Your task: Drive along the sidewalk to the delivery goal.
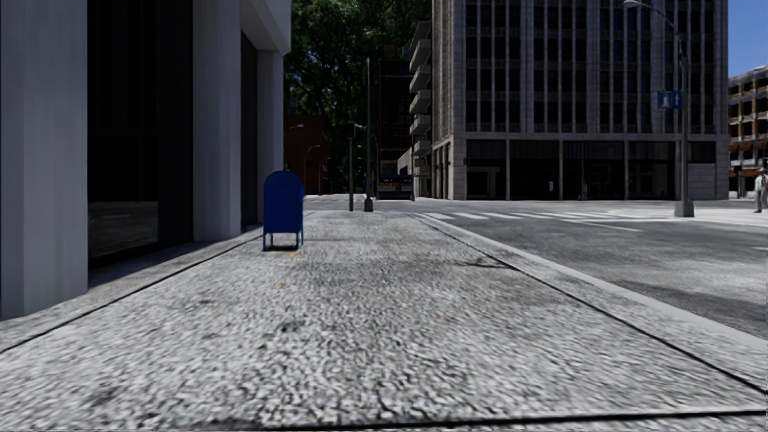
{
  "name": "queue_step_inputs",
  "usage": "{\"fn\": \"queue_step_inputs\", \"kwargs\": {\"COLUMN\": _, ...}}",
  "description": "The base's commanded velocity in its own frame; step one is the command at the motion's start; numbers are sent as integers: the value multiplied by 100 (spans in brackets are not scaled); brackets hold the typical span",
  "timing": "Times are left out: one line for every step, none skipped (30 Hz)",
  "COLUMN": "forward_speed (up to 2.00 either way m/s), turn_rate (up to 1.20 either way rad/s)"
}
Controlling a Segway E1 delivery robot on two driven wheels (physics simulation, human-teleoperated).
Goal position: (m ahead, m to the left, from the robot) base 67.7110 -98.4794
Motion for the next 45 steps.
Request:
{"fn": "queue_step_inputs", "kwargs": {"forward_speed": 200, "turn_rate": 0}}
{"fn": "queue_step_inputs", "kwargs": {"forward_speed": 200, "turn_rate": 0}}
{"fn": "queue_step_inputs", "kwargs": {"forward_speed": 200, "turn_rate": 0}}
{"fn": "queue_step_inputs", "kwargs": {"forward_speed": 200, "turn_rate": 0}}
{"fn": "queue_step_inputs", "kwargs": {"forward_speed": 200, "turn_rate": 0}}
{"fn": "queue_step_inputs", "kwargs": {"forward_speed": 200, "turn_rate": 0}}
{"fn": "queue_step_inputs", "kwargs": {"forward_speed": 200, "turn_rate": 0}}
{"fn": "queue_step_inputs", "kwargs": {"forward_speed": 200, "turn_rate": 0}}
{"fn": "queue_step_inputs", "kwargs": {"forward_speed": 200, "turn_rate": 0}}
{"fn": "queue_step_inputs", "kwargs": {"forward_speed": 200, "turn_rate": 0}}
{"fn": "queue_step_inputs", "kwargs": {"forward_speed": 200, "turn_rate": 0}}
{"fn": "queue_step_inputs", "kwargs": {"forward_speed": 200, "turn_rate": 0}}
{"fn": "queue_step_inputs", "kwargs": {"forward_speed": 200, "turn_rate": 0}}
{"fn": "queue_step_inputs", "kwargs": {"forward_speed": 200, "turn_rate": 0}}
{"fn": "queue_step_inputs", "kwargs": {"forward_speed": 200, "turn_rate": 0}}
{"fn": "queue_step_inputs", "kwargs": {"forward_speed": 200, "turn_rate": 0}}
{"fn": "queue_step_inputs", "kwargs": {"forward_speed": 200, "turn_rate": 0}}
{"fn": "queue_step_inputs", "kwargs": {"forward_speed": 200, "turn_rate": 0}}
{"fn": "queue_step_inputs", "kwargs": {"forward_speed": 200, "turn_rate": 0}}
{"fn": "queue_step_inputs", "kwargs": {"forward_speed": 200, "turn_rate": 0}}
{"fn": "queue_step_inputs", "kwargs": {"forward_speed": 200, "turn_rate": 0}}
{"fn": "queue_step_inputs", "kwargs": {"forward_speed": 200, "turn_rate": 0}}
{"fn": "queue_step_inputs", "kwargs": {"forward_speed": 200, "turn_rate": 0}}
{"fn": "queue_step_inputs", "kwargs": {"forward_speed": 200, "turn_rate": 0}}
{"fn": "queue_step_inputs", "kwargs": {"forward_speed": 200, "turn_rate": 0}}
{"fn": "queue_step_inputs", "kwargs": {"forward_speed": 200, "turn_rate": 0}}
{"fn": "queue_step_inputs", "kwargs": {"forward_speed": 200, "turn_rate": 0}}
{"fn": "queue_step_inputs", "kwargs": {"forward_speed": 200, "turn_rate": 0}}
{"fn": "queue_step_inputs", "kwargs": {"forward_speed": 200, "turn_rate": 0}}
{"fn": "queue_step_inputs", "kwargs": {"forward_speed": 200, "turn_rate": 0}}
{"fn": "queue_step_inputs", "kwargs": {"forward_speed": 200, "turn_rate": 0}}
{"fn": "queue_step_inputs", "kwargs": {"forward_speed": 200, "turn_rate": 0}}
{"fn": "queue_step_inputs", "kwargs": {"forward_speed": 200, "turn_rate": 0}}
{"fn": "queue_step_inputs", "kwargs": {"forward_speed": 200, "turn_rate": 0}}
{"fn": "queue_step_inputs", "kwargs": {"forward_speed": 200, "turn_rate": 0}}
{"fn": "queue_step_inputs", "kwargs": {"forward_speed": 200, "turn_rate": 0}}
{"fn": "queue_step_inputs", "kwargs": {"forward_speed": 200, "turn_rate": 0}}
{"fn": "queue_step_inputs", "kwargs": {"forward_speed": 200, "turn_rate": 0}}
{"fn": "queue_step_inputs", "kwargs": {"forward_speed": 200, "turn_rate": 0}}
{"fn": "queue_step_inputs", "kwargs": {"forward_speed": 200, "turn_rate": 0}}
{"fn": "queue_step_inputs", "kwargs": {"forward_speed": 200, "turn_rate": 0}}
{"fn": "queue_step_inputs", "kwargs": {"forward_speed": 200, "turn_rate": 0}}
{"fn": "queue_step_inputs", "kwargs": {"forward_speed": 200, "turn_rate": 0}}
{"fn": "queue_step_inputs", "kwargs": {"forward_speed": 200, "turn_rate": 0}}
{"fn": "queue_step_inputs", "kwargs": {"forward_speed": 200, "turn_rate": 0}}
